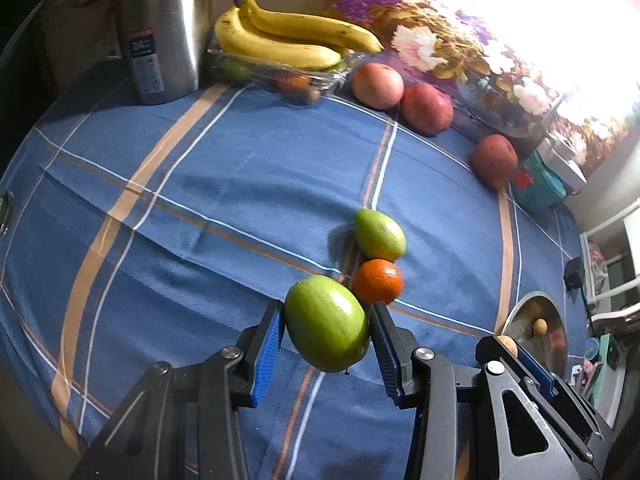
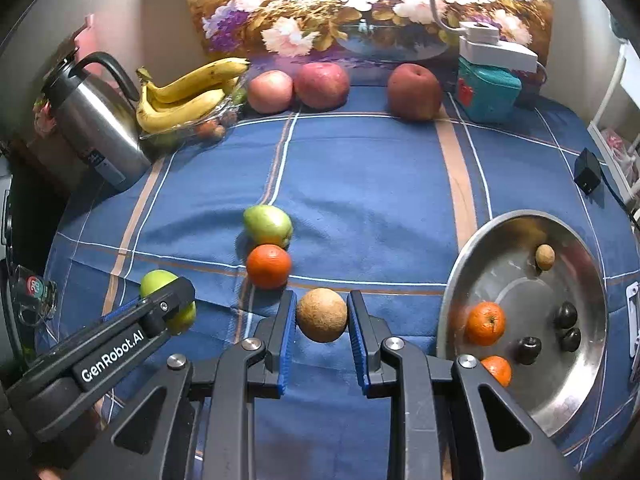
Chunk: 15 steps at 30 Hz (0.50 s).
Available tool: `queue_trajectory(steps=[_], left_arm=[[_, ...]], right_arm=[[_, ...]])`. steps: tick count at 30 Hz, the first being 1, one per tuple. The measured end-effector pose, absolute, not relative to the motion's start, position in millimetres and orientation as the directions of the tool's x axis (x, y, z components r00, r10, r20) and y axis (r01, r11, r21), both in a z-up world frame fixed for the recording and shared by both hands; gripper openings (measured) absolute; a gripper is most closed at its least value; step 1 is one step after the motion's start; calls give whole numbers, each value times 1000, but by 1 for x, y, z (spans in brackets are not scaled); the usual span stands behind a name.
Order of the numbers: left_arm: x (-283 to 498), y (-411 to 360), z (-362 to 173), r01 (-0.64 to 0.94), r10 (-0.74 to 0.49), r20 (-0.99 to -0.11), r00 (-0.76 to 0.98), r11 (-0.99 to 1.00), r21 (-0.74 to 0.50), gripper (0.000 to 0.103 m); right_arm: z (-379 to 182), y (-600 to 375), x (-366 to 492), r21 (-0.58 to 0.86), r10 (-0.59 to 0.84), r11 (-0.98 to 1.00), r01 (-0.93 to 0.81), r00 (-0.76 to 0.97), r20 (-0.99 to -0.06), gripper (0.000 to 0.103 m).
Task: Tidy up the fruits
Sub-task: 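Close the right tool on the kiwi and lift while the left tool holds the pear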
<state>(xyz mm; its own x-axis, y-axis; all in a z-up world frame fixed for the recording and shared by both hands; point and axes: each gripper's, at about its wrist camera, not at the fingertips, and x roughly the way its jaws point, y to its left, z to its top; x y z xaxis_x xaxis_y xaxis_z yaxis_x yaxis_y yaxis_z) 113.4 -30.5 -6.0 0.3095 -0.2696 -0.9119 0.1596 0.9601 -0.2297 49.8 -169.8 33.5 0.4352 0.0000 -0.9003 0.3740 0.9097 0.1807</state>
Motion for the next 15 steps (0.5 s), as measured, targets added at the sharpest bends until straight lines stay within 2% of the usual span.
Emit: queue_trajectory(steps=[15], left_arm=[[95, -78, -3, 244, -273, -914, 300, 948, -203, 46]], right_arm=[[21, -219, 25, 153, -50, 869, 470, 392, -919, 27]])
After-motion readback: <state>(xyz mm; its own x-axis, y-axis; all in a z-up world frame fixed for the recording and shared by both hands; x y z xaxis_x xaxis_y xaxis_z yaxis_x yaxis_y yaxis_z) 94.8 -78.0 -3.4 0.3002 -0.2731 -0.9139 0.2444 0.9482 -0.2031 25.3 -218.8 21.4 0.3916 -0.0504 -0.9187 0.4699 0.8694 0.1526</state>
